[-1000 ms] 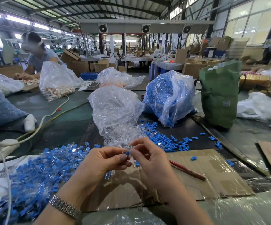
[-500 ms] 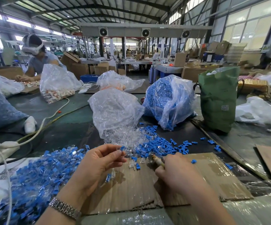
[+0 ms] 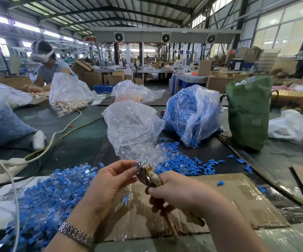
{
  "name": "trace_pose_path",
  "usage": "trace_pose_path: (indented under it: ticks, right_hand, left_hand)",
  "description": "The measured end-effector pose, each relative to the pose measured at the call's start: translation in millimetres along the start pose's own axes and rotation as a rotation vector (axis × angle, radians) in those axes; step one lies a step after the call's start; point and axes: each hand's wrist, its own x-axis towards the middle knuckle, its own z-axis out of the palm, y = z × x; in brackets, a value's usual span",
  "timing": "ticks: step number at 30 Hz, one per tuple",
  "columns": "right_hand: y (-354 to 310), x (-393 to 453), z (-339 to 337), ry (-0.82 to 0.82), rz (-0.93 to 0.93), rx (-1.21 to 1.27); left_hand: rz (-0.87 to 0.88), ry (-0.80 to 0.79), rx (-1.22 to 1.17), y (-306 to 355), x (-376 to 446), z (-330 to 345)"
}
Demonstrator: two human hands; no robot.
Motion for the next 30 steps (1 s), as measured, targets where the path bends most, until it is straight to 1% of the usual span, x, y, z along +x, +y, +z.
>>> trace_pose_path:
  ticks: [2, 5, 7, 9, 11, 13, 15, 17, 18, 19, 20, 21, 22, 23, 24, 26, 30]
  right_hand:
    - [2.1, 0.5, 0.2, -0.007, 0.003, -0.006]
    - [8.3, 3.1, 5.2, 0.002, -0.018, 0.029]
    - [11.8, 7.0, 13.1, 0.066, -0.022, 0.026]
    - [16.7, 13.6, 20.9, 0.149, -0.012, -0.035]
    - [17.7, 16.5, 24.5, 0.184, -0.014, -0.061]
    - [17.1, 14.7, 23.9, 0.179, -0.030, -0.035]
    - [15.8, 9.1, 20.2, 0.138, -0.025, 0.029]
    - [15.7, 2.9, 11.8, 0.109, -0.003, 0.088]
    - [16.4, 1.1, 6.7, 0.134, 0.004, 0.072]
    - [19.3, 0.8, 0.5, 0.196, 0.014, -0.006]
    - [23.1, 0.6, -6.1, 0.278, 0.033, -0.141]
    - [26.7, 1.0, -12.4, 0.360, 0.062, -0.290]
    - [31.6, 1.5, -16.8, 0.427, 0.103, -0.404]
    - [36.8, 2.9, -19.8, 0.474, 0.147, -0.480]
    - [42.5, 4.3, -21.0, 0.503, 0.196, -0.540]
    - [53.0, 7.6, -20.4, 0.531, 0.274, -0.646]
    - [67.6, 14.3, -13.2, 0.576, 0.334, -0.758]
  left_hand:
    - [0.027, 0.010, 0.113, 0.3, -1.3, 2.4]
    - [0.051, 0.030, 0.179, -0.1, -2.4, 4.8]
    - [0.058, 0.032, 0.199, 0.4, -2.4, 5.5]
    - [0.059, 0.036, 0.231, -0.4, -1.9, 5.0]
    - [0.058, 0.040, 0.257, -0.7, -1.4, 4.2]
    - [0.073, 0.036, 0.275, 0.6, -2.1, 5.7]
    - [0.107, 0.046, 0.291, 2.2, -3.8, 6.5]
    - [0.155, 0.132, 0.330, 2.5, -4.0, 3.7]
    - [0.183, 0.218, 0.395, 2.4, -3.1, 0.3]
    - [0.217, 0.326, 0.519, 1.2, -1.7, -4.0]
    - [0.255, 0.438, 0.691, -0.6, -0.9, -8.2]
    - [0.293, 0.525, 0.863, -1.5, 0.2, -10.9]
    - [0.331, 0.575, 0.989, -2.0, 0.3, -11.2]
    - [0.368, 0.578, 1.062, -2.0, 0.0, -9.7]
    - [0.396, 0.535, 1.107, -2.3, -0.5, -6.9]
    - [0.393, 0.397, 1.216, -5.1, -1.9, -2.1]
    - [0.225, 0.196, 1.475, -12.7, -2.0, -5.0]
